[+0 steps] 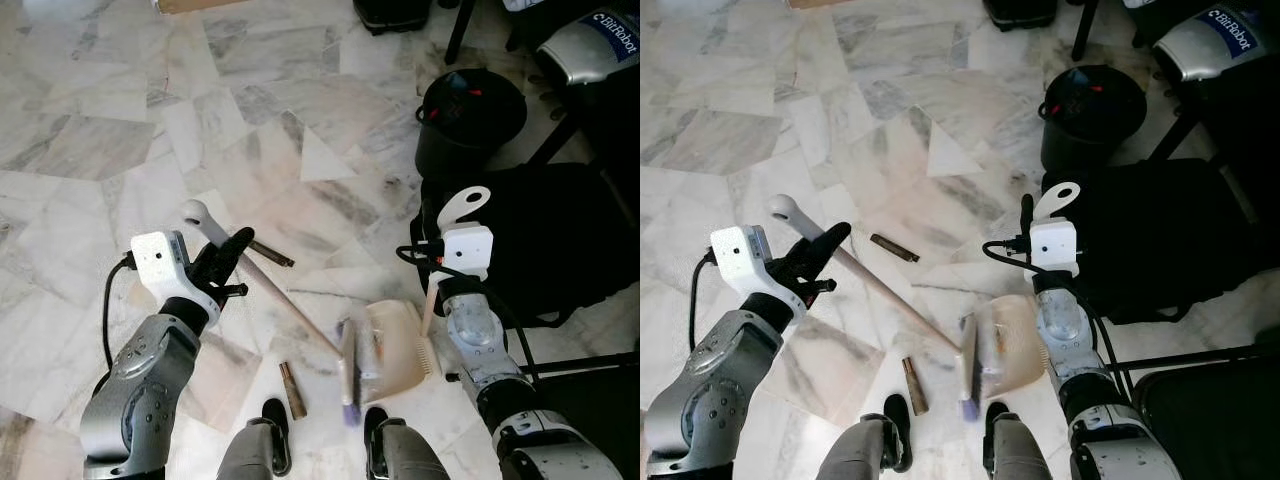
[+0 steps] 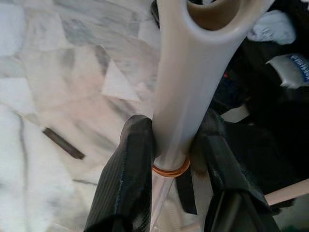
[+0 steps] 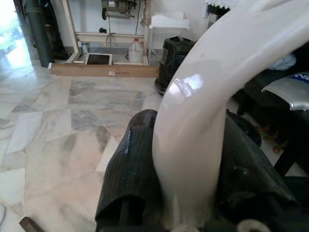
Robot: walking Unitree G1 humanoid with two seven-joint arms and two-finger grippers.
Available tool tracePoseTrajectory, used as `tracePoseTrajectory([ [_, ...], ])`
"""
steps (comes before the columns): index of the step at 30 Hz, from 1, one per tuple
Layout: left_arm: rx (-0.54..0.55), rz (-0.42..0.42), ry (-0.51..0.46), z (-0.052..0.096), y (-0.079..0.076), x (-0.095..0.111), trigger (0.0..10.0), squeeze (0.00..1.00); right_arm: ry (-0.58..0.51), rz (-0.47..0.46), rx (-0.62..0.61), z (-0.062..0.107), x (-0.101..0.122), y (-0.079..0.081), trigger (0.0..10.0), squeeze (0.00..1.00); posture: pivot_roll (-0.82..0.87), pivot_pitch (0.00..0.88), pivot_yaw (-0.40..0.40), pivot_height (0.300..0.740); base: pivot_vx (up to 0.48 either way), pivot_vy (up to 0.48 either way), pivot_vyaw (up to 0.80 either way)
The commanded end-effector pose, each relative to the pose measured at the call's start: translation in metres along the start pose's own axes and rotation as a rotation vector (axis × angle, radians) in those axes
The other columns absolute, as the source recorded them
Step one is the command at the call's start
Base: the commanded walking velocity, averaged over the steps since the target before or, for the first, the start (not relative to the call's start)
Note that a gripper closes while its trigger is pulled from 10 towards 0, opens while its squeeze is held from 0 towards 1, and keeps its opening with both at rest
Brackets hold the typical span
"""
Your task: Sweep floor
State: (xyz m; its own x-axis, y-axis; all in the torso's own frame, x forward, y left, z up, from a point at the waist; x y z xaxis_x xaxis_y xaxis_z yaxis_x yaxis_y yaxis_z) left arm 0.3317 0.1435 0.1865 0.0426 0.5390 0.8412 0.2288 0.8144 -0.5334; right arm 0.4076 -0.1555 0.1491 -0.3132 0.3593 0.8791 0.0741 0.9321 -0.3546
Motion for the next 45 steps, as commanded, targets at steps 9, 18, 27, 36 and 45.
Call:
tracePoseTrajectory([
  [9, -0.023, 0.058, -0.060, -0.004, -0.008, 0.017, 10.0, 0.00, 0.152, -0.041, 0.035, 0.013, -0.031, 0.016, 10.0, 0.00, 0.11, 0.374, 0.087, 0.740, 0.000, 0.000, 0.00],
  [18, -0.021, -0.148, -0.241, -0.009, -0.016, 0.071, 10.0, 0.00, 0.136, -0.062, 0.019, -0.002, -0.020, 0.012, 10.0, 0.00, 0.11, 0.288, 0.068, 0.740, 0.000, 0.000, 0.00],
  [27, 0.041, -0.352, -0.394, -0.003, -0.015, 0.104, 10.0, 0.00, 0.100, -0.142, -0.040, -0.015, -0.007, -0.001, 10.0, 0.00, 0.08, 0.170, 0.036, 0.740, 0.000, 0.000, 0.00],
  [36, 0.071, -0.461, -0.379, -0.004, -0.006, 0.089, 10.0, 0.00, 0.032, -0.213, -0.055, -0.027, 0.015, 0.000, 10.0, 0.00, 0.06, 0.105, 0.016, 0.740, 0.000, 0.000, 0.00],
  [45, 0.174, -0.590, -0.380, 0.011, 0.018, 0.077, 10.0, 0.00, -0.048, -0.320, -0.075, -0.035, 0.040, 0.002, 10.0, 0.00, 0.05, 0.072, 0.005, 0.740, 0.000, 0.000, 0.00],
])
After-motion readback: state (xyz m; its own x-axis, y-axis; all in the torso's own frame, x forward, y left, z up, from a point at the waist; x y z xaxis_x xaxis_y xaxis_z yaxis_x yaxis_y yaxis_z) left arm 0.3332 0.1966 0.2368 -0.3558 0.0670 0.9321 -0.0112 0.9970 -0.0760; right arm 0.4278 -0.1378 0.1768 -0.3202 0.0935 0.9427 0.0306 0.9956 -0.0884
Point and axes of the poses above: a point about 5 cm out from each wrist's last joint towards the gripper, its own z axis pointing back from the gripper into the wrist, its own x axis along the axis of the wrist's last joint, y = z × x, the point moved 6 cm from there along -z, pointing out of the wrist towards the gripper, and after that the axes turned 7 degrees about z, right-handed, at the moved point
